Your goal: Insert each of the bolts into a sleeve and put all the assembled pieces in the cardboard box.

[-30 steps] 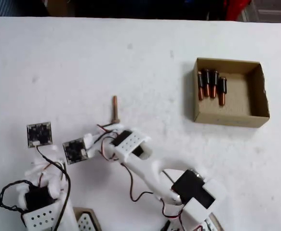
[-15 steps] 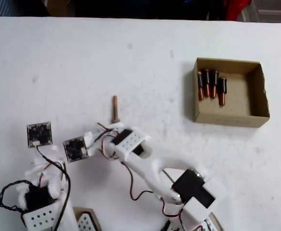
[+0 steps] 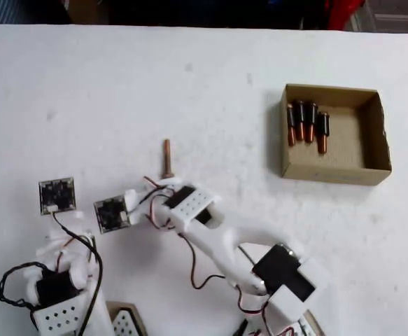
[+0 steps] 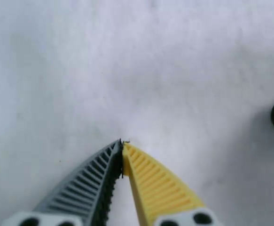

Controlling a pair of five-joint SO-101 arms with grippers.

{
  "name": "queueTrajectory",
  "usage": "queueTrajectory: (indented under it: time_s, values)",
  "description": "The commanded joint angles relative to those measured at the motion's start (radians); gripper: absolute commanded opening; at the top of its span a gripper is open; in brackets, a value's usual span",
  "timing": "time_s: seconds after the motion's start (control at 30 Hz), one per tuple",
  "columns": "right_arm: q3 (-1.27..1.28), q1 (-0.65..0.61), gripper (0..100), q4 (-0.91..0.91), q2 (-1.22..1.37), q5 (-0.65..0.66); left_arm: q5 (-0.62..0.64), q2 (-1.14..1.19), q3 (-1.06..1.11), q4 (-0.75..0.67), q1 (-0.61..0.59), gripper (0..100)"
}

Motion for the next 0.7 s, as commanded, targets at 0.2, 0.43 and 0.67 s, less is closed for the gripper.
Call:
queueTrajectory:
  time_s: [0.2, 0.43, 0.67]
  values:
    - [0.184, 0.053, 1.7, -0.013, -0.363, 0.009, -0.008, -0.007, -0.002, 0.002, -0.007, 2]
    - [0.292, 0.134, 1.7, 0.035, -0.585, -0.041, -0.008, -0.007, -0.002, 0.002, -0.007, 2]
    - [0.287, 0.260, 1.7, 0.209, -0.851, -0.339, -0.008, -0.007, -0.002, 0.002, -0.007, 2]
